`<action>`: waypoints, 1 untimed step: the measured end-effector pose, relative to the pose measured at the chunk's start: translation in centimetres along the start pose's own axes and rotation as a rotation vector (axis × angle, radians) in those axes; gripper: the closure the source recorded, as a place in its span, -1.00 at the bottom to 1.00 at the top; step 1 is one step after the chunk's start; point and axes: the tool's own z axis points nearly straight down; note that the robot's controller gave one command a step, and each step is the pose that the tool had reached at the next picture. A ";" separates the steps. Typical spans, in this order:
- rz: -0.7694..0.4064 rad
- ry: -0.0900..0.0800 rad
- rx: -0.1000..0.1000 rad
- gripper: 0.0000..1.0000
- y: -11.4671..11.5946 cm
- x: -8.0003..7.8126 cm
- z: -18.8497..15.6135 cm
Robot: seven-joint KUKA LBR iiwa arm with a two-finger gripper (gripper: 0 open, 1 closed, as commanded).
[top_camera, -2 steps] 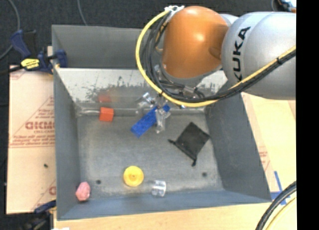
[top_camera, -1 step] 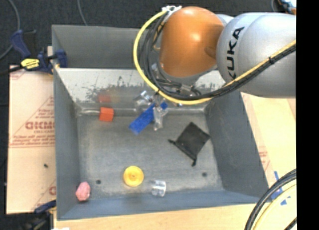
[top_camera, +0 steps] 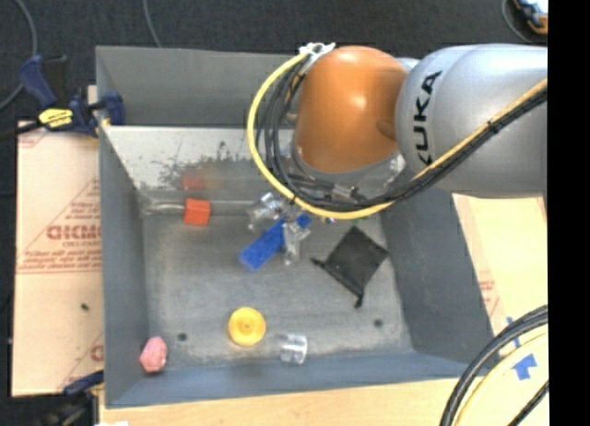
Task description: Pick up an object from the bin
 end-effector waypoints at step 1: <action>-0.053 -0.012 0.007 1.00 -1.8 -2.4 1.7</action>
Offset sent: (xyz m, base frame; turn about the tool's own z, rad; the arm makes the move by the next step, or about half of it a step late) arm -0.0133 0.0046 0.1185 -0.0383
